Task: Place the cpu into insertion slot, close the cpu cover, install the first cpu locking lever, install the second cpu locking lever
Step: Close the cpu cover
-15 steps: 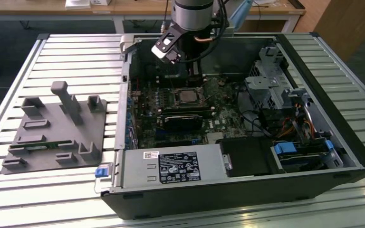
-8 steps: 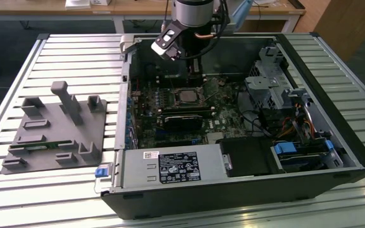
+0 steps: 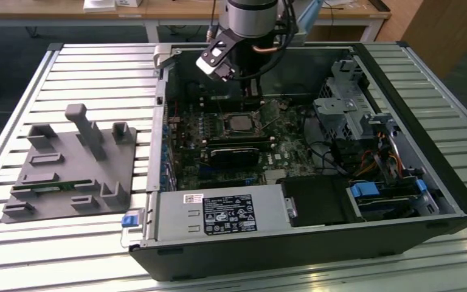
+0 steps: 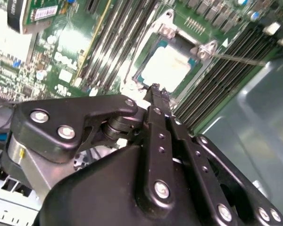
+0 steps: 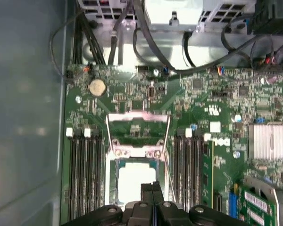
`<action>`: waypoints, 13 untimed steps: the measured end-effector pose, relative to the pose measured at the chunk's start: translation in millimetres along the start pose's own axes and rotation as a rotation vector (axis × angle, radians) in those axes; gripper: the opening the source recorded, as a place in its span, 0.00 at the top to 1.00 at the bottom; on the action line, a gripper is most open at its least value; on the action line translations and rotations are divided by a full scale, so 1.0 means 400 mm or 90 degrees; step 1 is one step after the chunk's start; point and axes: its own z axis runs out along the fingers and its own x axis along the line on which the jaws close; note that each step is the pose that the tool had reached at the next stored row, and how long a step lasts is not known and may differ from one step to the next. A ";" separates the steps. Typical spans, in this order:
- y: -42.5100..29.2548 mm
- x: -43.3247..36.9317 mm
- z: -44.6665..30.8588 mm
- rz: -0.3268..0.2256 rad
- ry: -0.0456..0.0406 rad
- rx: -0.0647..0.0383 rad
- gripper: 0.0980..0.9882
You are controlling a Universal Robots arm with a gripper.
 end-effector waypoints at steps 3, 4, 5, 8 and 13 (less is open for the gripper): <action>0.030 0.000 0.002 0.000 0.0002 0.002 0.99; 0.036 0.000 0.002 0.000 0.0004 0.003 0.99; 0.038 0.000 0.001 0.000 0.0008 0.003 0.99; 0.040 0.000 -0.010 0.000 0.0063 0.004 0.99; 0.076 0.000 -0.008 -0.002 0.0102 0.007 0.99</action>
